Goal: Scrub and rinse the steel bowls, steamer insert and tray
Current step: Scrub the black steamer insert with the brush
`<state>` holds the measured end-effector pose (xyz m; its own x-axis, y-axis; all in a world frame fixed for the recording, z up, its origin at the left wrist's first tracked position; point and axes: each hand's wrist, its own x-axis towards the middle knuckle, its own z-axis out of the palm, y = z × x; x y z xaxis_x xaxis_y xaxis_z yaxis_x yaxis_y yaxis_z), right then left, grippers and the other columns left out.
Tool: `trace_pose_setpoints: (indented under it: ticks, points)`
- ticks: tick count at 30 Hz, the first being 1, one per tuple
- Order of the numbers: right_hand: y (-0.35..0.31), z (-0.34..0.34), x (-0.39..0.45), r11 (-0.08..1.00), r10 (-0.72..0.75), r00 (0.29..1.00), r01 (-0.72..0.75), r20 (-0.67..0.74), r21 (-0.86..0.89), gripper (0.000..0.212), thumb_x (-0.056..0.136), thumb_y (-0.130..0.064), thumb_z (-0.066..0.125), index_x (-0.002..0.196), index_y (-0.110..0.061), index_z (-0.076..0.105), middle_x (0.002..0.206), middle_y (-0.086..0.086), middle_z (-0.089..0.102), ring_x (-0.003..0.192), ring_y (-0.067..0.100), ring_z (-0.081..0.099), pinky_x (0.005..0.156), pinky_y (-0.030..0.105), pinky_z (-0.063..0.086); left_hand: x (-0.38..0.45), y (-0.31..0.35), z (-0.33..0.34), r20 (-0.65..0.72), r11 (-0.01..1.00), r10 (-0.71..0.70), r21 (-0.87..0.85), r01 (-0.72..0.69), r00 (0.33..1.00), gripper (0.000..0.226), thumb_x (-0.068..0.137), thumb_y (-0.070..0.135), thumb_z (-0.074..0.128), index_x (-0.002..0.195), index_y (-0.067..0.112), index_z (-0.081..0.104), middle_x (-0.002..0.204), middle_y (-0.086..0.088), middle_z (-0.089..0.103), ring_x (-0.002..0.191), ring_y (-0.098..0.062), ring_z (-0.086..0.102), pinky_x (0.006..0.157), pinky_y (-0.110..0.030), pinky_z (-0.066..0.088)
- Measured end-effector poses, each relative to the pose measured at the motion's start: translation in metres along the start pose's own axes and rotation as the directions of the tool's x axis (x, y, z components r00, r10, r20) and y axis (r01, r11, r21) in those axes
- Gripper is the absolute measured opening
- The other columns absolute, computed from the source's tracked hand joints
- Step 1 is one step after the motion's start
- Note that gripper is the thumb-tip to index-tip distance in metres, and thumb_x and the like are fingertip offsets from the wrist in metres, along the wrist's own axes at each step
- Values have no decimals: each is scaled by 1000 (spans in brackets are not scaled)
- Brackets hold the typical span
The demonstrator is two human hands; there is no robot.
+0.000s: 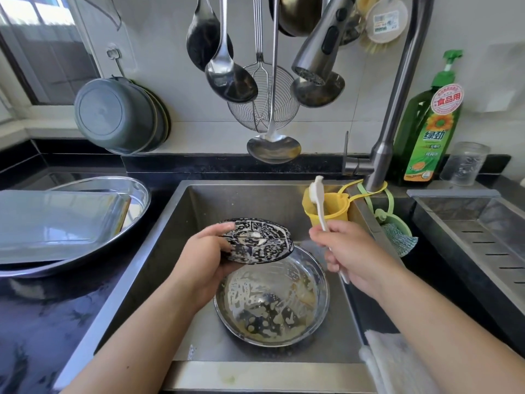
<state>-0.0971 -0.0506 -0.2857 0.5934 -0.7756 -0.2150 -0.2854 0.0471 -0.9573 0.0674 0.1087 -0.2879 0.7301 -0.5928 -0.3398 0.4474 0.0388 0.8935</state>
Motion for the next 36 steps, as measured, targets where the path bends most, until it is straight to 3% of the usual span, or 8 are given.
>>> trace_pose_setpoints:
  ticks: [9, 13, 18, 21, 27, 30, 33, 36]
  points:
    - [2, 3, -3, 995, 82, 996, -83, -18, -47, 24, 102, -28, 59, 107, -5, 62, 86, 6, 62, 44, 8, 32, 36, 20, 24, -4, -7, 2, 259, 994, -93, 73, 76, 961, 65, 86, -29, 28, 136, 1, 54, 136, -26, 61, 108, -39, 73, 78, -36, 64]
    - [3, 1, -2, 996, 67, 996, -71, -59, -56, 20, 101, -22, 61, 101, -2, 64, 80, 6, 63, 48, 10, 35, 38, 21, 25, -6, -11, 3, 352, 960, 11, 258, -108, 936, 67, 88, -31, 39, 136, 13, 59, 133, -12, 68, 109, -27, 75, 85, -41, 64]
    - [-1, -3, 1, 990, 115, 992, -110, -56, 90, 11, 98, -12, 60, 90, -6, 59, 68, 5, 53, 41, 8, 30, 36, 21, 21, -4, -13, -3, 440, 205, 535, 760, -617, 721, 46, 93, 10, 73, 127, 41, 68, 99, 20, 74, 78, 4, 69, 71, -27, 60]
    - [-1, -4, 1, 984, 147, 989, -146, -4, 100, 13, 98, -10, 60, 86, -7, 57, 63, 3, 50, 38, 7, 27, 34, 20, 19, -5, -7, -6, 377, 49, 695, 824, -564, 612, 35, 92, 16, 72, 118, 38, 76, 67, 17, 66, 55, -4, 57, 54, -23, 43]
    - [-2, -7, 1, 971, 237, 968, -239, 81, 18, 19, 98, -15, 55, 82, -6, 59, 57, 0, 48, 36, 8, 25, 33, 19, 17, 9, -8, -9, 599, -242, 710, 702, -669, 371, 10, 80, 23, 87, 88, 19, 82, 94, 3, 57, 96, -22, 49, 78, -40, 50]
    - [0, -12, 3, 959, 260, 959, -270, 109, 87, 27, 101, -25, 59, 84, -5, 62, 57, 0, 49, 35, 6, 26, 32, 18, 18, 1, -10, -6, 659, -128, 612, 628, -768, 437, 11, 96, 24, 72, 86, 20, 68, 85, 10, 67, 84, -13, 61, 72, -35, 53]
    - [2, -13, 4, 977, 207, 977, -208, 44, 36, 38, 101, -39, 59, 87, -5, 65, 59, 0, 49, 37, 7, 28, 35, 20, 22, -2, -8, -6, 422, 288, 560, 707, -646, 713, 23, 102, 23, 63, 81, 21, 54, 68, 3, 63, 62, -8, 61, 54, -25, 47]
    - [2, -6, 2, 985, 96, 995, -95, -1, -146, 35, 102, -38, 55, 90, -6, 61, 66, 2, 44, 40, 8, 32, 39, 23, 26, 3, -1, -8, 128, 700, 449, 565, -437, 885, 9, 102, 19, 63, 93, 17, 64, 87, -3, 75, 83, -12, 72, 77, -38, 59]
